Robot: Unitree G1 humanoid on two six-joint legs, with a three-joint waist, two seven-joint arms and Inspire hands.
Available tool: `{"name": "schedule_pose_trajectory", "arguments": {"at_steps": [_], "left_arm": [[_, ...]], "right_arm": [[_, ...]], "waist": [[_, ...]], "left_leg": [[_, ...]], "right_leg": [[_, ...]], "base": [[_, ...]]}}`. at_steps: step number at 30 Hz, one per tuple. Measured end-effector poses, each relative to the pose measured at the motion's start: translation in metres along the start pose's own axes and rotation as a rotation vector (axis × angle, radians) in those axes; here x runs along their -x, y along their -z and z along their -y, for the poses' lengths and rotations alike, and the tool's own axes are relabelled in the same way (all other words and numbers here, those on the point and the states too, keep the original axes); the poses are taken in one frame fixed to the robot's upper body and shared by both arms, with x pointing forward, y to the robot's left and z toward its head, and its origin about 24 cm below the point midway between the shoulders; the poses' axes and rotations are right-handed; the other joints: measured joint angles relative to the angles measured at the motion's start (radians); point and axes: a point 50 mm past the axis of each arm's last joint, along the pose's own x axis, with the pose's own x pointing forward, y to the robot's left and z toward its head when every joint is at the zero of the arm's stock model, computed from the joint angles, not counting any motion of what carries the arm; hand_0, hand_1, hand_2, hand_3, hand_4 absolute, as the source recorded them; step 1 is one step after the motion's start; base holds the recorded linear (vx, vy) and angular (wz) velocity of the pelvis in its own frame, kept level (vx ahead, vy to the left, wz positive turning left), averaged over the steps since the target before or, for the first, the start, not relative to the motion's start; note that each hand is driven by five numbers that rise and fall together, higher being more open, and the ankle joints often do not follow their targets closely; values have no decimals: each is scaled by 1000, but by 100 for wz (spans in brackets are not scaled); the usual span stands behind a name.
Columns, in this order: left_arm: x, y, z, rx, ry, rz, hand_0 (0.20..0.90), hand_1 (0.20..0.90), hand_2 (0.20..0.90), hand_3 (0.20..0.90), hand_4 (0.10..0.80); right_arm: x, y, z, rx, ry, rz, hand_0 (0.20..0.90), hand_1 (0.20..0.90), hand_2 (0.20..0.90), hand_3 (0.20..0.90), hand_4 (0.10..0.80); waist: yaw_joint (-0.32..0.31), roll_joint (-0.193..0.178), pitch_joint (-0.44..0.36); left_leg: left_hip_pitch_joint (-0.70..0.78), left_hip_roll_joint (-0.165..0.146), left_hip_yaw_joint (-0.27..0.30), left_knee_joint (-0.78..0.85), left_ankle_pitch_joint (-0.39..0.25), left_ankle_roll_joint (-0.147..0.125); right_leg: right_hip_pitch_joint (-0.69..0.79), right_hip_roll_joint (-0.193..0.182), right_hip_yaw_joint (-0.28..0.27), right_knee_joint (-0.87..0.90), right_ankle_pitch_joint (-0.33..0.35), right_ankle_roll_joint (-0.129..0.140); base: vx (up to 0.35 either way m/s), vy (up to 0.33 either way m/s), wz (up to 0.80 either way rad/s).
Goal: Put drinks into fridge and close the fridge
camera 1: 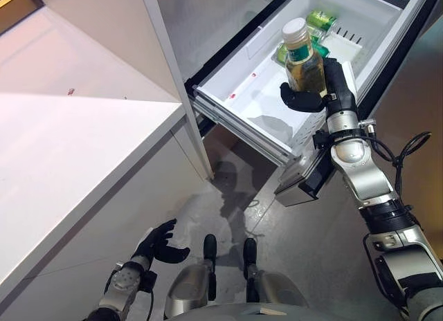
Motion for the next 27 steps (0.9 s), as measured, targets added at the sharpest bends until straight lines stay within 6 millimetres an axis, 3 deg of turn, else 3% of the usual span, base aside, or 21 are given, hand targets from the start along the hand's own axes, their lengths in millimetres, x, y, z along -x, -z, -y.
{"name": "schedule_pose_trajectory", "arguments": {"at_steps": [10,19,27], "left_arm": [[1,6,-5,-2,-36,-30,900,900,900,900,800],[-6,-8,-11,0,-50,3,900,900,900,900,800],[-8,-17,-22,8,-90,28,900,900,900,900,800]], "right_arm": [[-27,22,24,97,50,-210,300,300,300,200,100],[-45,20,45,172,62,-311,300,300,300,200,100],[-60,6,79,280,49,-396,300,300,300,200,100]], "waist": [[17,-1,0],[41,-2,2],[59,-23,62]], "left_leg": [[2,-2,-17,3,4,0],[-67,-6,-35,38,9,-2],[-143,-20,-48,71,28,7]], "right_leg": [[9,-2,-14,4,0,0],[-61,-8,-34,53,-6,8],[-157,-26,-41,141,-14,14]], "base": [[14,-8,5],[-4,10,6],[-10,24,5]]}}
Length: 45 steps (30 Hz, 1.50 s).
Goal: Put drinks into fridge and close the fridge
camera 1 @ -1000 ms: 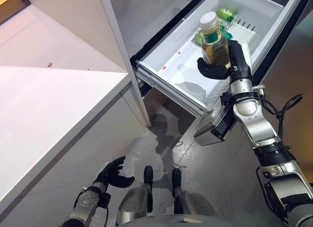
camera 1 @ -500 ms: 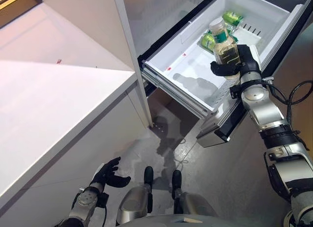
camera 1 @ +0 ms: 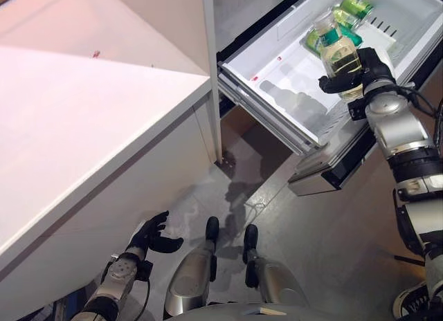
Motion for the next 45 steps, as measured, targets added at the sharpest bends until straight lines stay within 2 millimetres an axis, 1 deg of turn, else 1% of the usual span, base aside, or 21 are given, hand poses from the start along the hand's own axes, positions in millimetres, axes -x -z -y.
{"name": "schedule_pose_trajectory", "arguments": {"at_steps": [3,5,9,10,13,14,16,17,18,21,22,23,26,27,28,29,30,32,38,41,45], "left_arm": [[-1,-3,-4,4,-12,8,900,900,900,900,800],[-2,-5,-5,3,-16,12,900,900,900,900,800],[-2,-8,-10,-3,-32,22,900,900,900,900,800],[-2,-9,-11,5,-36,27,900,900,900,900,800],[-4,-13,-12,12,-43,35,900,900,900,900,800],[-4,-16,-12,19,-42,48,900,900,900,900,800],[-6,-21,-12,31,-42,67,900,900,900,900,800],[-6,-23,-12,33,-42,75,900,900,900,900,800],[-8,-26,-12,37,-43,81,900,900,900,900,800],[-9,-30,-8,46,-31,99,900,900,900,900,800],[-7,-27,-8,46,-39,91,900,900,900,900,800],[-6,-25,-9,50,-53,84,900,900,900,900,800],[-6,-26,-10,75,-70,91,900,900,900,900,800],[-6,-27,-11,87,-72,93,900,900,900,900,800],[-6,-28,-11,89,-72,96,900,900,900,900,800],[-7,-30,-10,90,-71,103,900,900,900,900,800],[-7,-34,-10,93,-68,118,900,900,900,900,800],[-7,-36,-9,102,-65,127,900,900,900,900,800],[-7,-35,-9,110,-68,123,900,900,900,900,800],[-6,-34,-12,118,-78,124,900,900,900,900,800],[-5,-31,-15,109,-94,114,900,900,900,900,800]], "right_arm": [[-3,1,12,37,0,-38,300,300,300,200,100],[-4,2,16,42,-5,-57,300,300,300,200,100],[-6,13,26,88,-29,-121,300,300,300,200,100],[-6,13,28,107,-38,-131,300,300,300,200,100],[-7,17,28,132,-81,-164,300,300,300,200,100],[-8,26,24,132,-123,-202,300,300,300,200,100],[-7,40,16,153,-168,-259,300,300,300,200,100],[-8,39,16,164,-176,-261,300,300,300,200,100],[-9,38,17,117,-206,-286,300,300,300,200,100],[-9,55,12,62,-235,-347,300,300,300,200,100],[-9,60,18,38,-220,-371,300,300,300,200,100],[-9,60,21,37,-214,-366,300,300,300,200,100],[-9,68,27,14,-165,-380,300,300,300,200,100],[-10,68,29,1,-162,-373,300,300,300,200,100],[-10,67,28,-2,-162,-368,460,460,460,387,287],[-10,68,28,-3,-156,-365,766,766,766,744,644],[-10,70,30,-10,-149,-369,900,900,900,900,800],[-9,72,32,-20,-140,-373,900,900,900,900,800],[-10,72,34,-39,-81,-346,900,900,900,900,800],[-9,78,30,-60,-84,-341,900,900,900,900,800],[-4,83,18,-129,-135,-299,900,900,900,900,800]], "waist": [[10,-5,9],[12,-5,10],[32,-7,18],[33,-7,18],[43,-7,18],[48,-5,21],[65,-1,35],[69,1,45],[80,2,60],[98,23,78],[96,34,84],[92,34,84],[94,38,86],[92,38,86],[90,38,86],[89,38,86],[89,38,86],[90,38,85],[90,38,85],[92,38,85],[91,38,85]], "left_leg": [[-31,-6,-6,21,3,4],[-44,-11,-11,31,3,5],[-51,-21,-26,38,7,12],[-65,-24,-26,48,6,14],[-87,-28,-35,61,8,16],[-99,-32,-43,72,7,17],[-112,-37,-52,86,7,17],[-114,-38,-54,89,7,17],[-115,-43,-57,92,7,17],[-117,-56,-74,103,6,21],[-118,-62,-80,103,7,24],[-118,-64,-84,103,8,24],[-126,-70,-98,105,10,26],[-129,-72,-101,105,11,26],[-130,-73,-105,105,11,26],[-132,-74,-107,104,11,26],[-137,-74,-106,104,10,28],[-141,-71,-102,104,10,28],[-135,-67,-94,104,14,26],[-108,-65,-89,96,14,29],[-48,-58,-79,63,12,34]], "right_leg": [[-34,-8,-8,34,-8,2],[-47,-13,-14,51,-14,2],[-67,-25,-24,96,-35,6],[-81,-28,-27,112,-41,6],[-106,-33,-33,136,-46,2],[-113,-39,-46,149,-54,1],[-126,-44,-52,169,-64,2],[-129,-48,-53,176,-66,1],[-138,-55,-55,199,-76,1],[-140,-64,-65,226,-93,7],[-141,-75,-71,233,-97,9],[-140,-75,-75,235,-98,11],[-142,-84,-87,238,-102,13],[-145,-86,-89,241,-102,13],[-145,-88,-92,243,-102,14],[-146,-89,-96,245,-103,14],[-149,-91,-101,248,-104,14],[-152,-92,-105,248,-106,11],[-144,-91,-105,243,-103,15],[-113,-89,-108,224,-103,15],[-45,-77,-102,165,-91,18]], "base": [[-36,32,9],[-8,50,12],[-10,68,11],[-20,65,8],[-15,54,12],[-42,72,18],[-62,120,20],[-26,167,16],[4,155,15],[-23,152,20],[-83,156,20],[-82,126,16],[-58,102,13],[-44,108,10],[-39,97,8],[-38,93,12],[-32,76,12],[-28,86,9],[-15,61,0],[0,0,0],[18,8,-6]]}}
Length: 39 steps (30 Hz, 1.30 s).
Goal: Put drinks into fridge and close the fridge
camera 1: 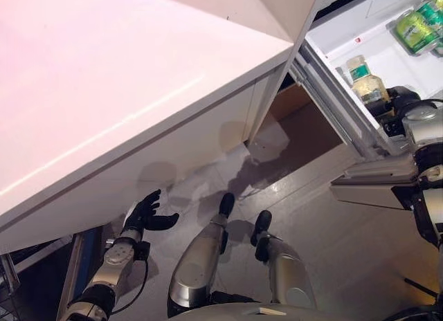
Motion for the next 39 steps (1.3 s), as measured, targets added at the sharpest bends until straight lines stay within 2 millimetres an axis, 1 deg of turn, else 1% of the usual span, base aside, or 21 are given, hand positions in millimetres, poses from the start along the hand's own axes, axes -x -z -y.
{"name": "schedule_pose_trajectory", "arguments": {"at_steps": [3,5,7,10,11,13,15,18,20,24,26,27,28,29,30,31,33,34,36,37,39], "left_arm": [[1,3,0,-27,6,-21,900,900,900,900,800],[2,6,0,-46,12,-33,900,900,900,900,800],[2,6,0,-44,10,-38,900,900,900,900,800],[3,7,-7,-33,-11,-39,900,900,900,900,800],[2,4,-8,-39,-12,-32,900,900,900,900,800],[2,3,-8,-62,-8,-30,900,900,900,900,800],[3,7,-8,-70,-7,-44,900,900,900,900,800],[5,13,-10,-72,-13,-71,900,900,900,900,800],[6,20,-10,-71,-19,-102,900,900,900,900,800],[14,42,-14,-72,-59,-190,900,900,900,900,800],[19,53,-15,-62,-78,-232,900,900,900,900,800],[24,63,-14,-63,-92,-266,900,900,900,900,800],[27,66,-13,-67,-93,-278,900,900,900,900,800],[33,77,-11,-70,-89,-314,900,900,900,900,800],[35,80,-9,-67,-87,-327,900,900,900,900,800],[41,88,-5,-65,-78,-351,900,900,900,900,800],[44,92,-1,-56,-69,-363,900,900,900,900,800],[46,94,1,-52,-62,-364,900,900,900,900,800],[46,93,7,-40,-43,-355,900,900,900,900,800],[46,93,7,-37,-39,-353,900,900,900,900,800],[46,94,11,-29,-24,-356,900,900,900,900,800]], "right_arm": [[2,-1,-9,-1,-57,40,900,900,900,900,800],[5,-5,-13,3,-100,75,900,900,900,900,800],[7,-7,-13,-5,-108,95,900,900,900,900,800],[9,-8,-10,-22,-123,110,900,900,900,900,800],[11,-16,-12,-17,-138,146,900,900,900,900,800],[13,-21,-12,-22,-151,169,900,900,900,900,800],[13,-20,-12,-26,-151,165,900,900,900,900,800],[14,-15,-14,-61,-172,166,900,900,900,900,800],[15,-15,-17,-106,-163,183,900,900,900,900,800],[26,-30,-15,-292,-75,348,900,900,900,900,800],[36,-38,-7,-404,-1,452,900,900,900,900,800],[45,-43,0,-509,61,543,900,900,900,900,800],[49,-45,1,-539,80,569,900,900,900,900,800],[58,-45,4,-634,134,646,900,900,900,900,800],[62,-44,5,-662,154,670,900,900,900,900,800],[67,-41,5,-703,201,706,900,900,900,900,800],[71,-31,7,-730,254,716,900,900,900,900,800],[71,-22,7,-754,293,708,900,900,900,900,800],[71,6,8,-774,390,648,900,900,900,900,800],[71,11,7,-775,404,633,900,900,900,900,800],[71,33,3,-782,456,569,900,900,900,900,800]], "waist": [[-1,-3,-1],[-7,-5,-3],[-14,-11,-6],[-52,-44,-24],[-54,-57,-33],[-61,-73,-42],[-68,-97,-60],[-83,-126,-103],[-92,-134,-127],[-124,-129,-162],[-134,-124,-189],[-146,-121,-206],[-149,-120,-214],[-154,-118,-243],[-155,-117,-253],[-160,-114,-270],[-169,-113,-286],[-173,-114,-300],[-175,-107,-316],[-176,-105,-317],[-186,-92,-325]], "left_leg": [[47,5,19,-26,2,14],[90,8,34,-51,1,16],[122,10,47,-70,-1,19],[145,12,64,-88,-4,23],[151,14,78,-88,-7,25],[168,16,90,-97,-9,27],[192,18,104,-110,-11,27],[194,23,119,-120,-16,25],[201,25,129,-120,-19,25],[220,30,145,-121,-28,23],[221,33,153,-123,-32,21],[231,34,154,-128,-34,20],[233,35,155,-133,-34,19],[239,36,163,-142,-34,18],[242,37,168,-142,-35,17],[256,38,177,-149,-36,17],[266,37,178,-154,-37,17],[266,37,179,-154,-40,14],[267,37,183,-154,-45,10],[267,37,184,-154,-46,11],[267,37,189,-152,-46,12]], "right_leg": [[48,12,18,-47,14,6],[89,21,35,-82,24,12],[120,25,49,-110,31,15],[147,30,66,-147,47,20],[150,32,80,-157,52,21],[166,35,92,-171,58,22],[185,38,110,-191,66,23],[190,42,114,-212,77,22],[192,46,133,-214,79,21],[212,51,149,-231,88,19],[215,55,162,-246,96,17],[223,57,164,-250,96,17],[223,58,167,-251,96,17],[222,60,177,-255,96,17],[223,62,184,-257,96,17],[234,63,192,-261,96,17],[243,63,194,-265,96,17],[242,63,196,-265,95,17],[239,62,201,-262,95,17],[239,61,203,-261,95,17],[237,57,210,-258,95,17]], "base": [[28,5,-17],[28,-3,-23],[11,-1,-22],[14,5,-21],[22,5,-25],[17,-3,-25],[3,-12,-26],[-13,-4,-15],[-21,1,-22],[10,6,-16],[34,18,-16],[35,26,-8],[43,35,-12],[29,23,-16],[36,27,-25],[21,14,-16],[8,5,-6],[12,-1,-4],[17,-5,-5],[24,-15,-8],[26,-26,-7]]}}
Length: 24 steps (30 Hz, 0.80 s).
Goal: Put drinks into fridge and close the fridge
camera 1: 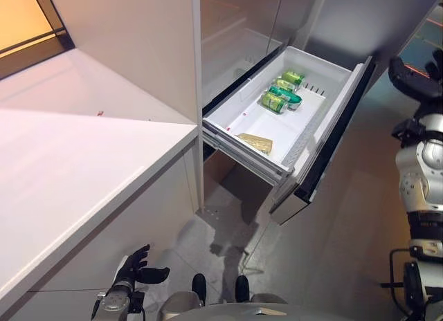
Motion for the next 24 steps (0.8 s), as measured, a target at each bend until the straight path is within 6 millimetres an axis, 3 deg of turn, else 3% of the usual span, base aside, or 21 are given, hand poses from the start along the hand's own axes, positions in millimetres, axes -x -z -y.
{"name": "schedule_pose_trajectory", "arguments": {"at_steps": [7,11,15,17,24], "left_arm": [[3,7,5,1,22,-18,900,900,900,900,800],[-4,-11,8,-11,25,27,900,900,900,900,800],[-13,-41,11,10,13,105,900,900,900,900,800],[-15,-48,12,19,8,119,900,900,900,900,800],[-13,-48,15,38,7,124,900,900,900,900,800]], "right_arm": [[33,57,41,92,144,-195,900,900,900,900,800],[36,72,52,45,216,-267,900,900,900,900,800],[22,69,38,-123,237,-281,900,900,900,900,800],[20,71,34,-182,225,-300,900,900,900,900,800],[21,77,5,-429,35,-339,900,900,900,900,800]], "waist": [[-24,27,-8],[-15,52,32],[-4,75,144],[10,81,179],[41,96,263]], "left_leg": [[-18,2,0,46,-20,5],[-154,4,-17,231,-71,16],[-309,-11,-33,447,-147,23],[-352,-20,-34,505,-159,29],[-475,-46,-39,610,-168,41]], "right_leg": [[-6,-2,-1,18,-9,3],[-123,-6,-28,175,-59,-2],[-291,-33,-48,444,-170,-8],[-339,-44,-49,515,-193,-7],[-467,-74,-46,641,-211,0]], "base": [[-5,-47,0],[-204,-28,13],[-172,25,24],[-60,45,15],[-58,33,7]]}}
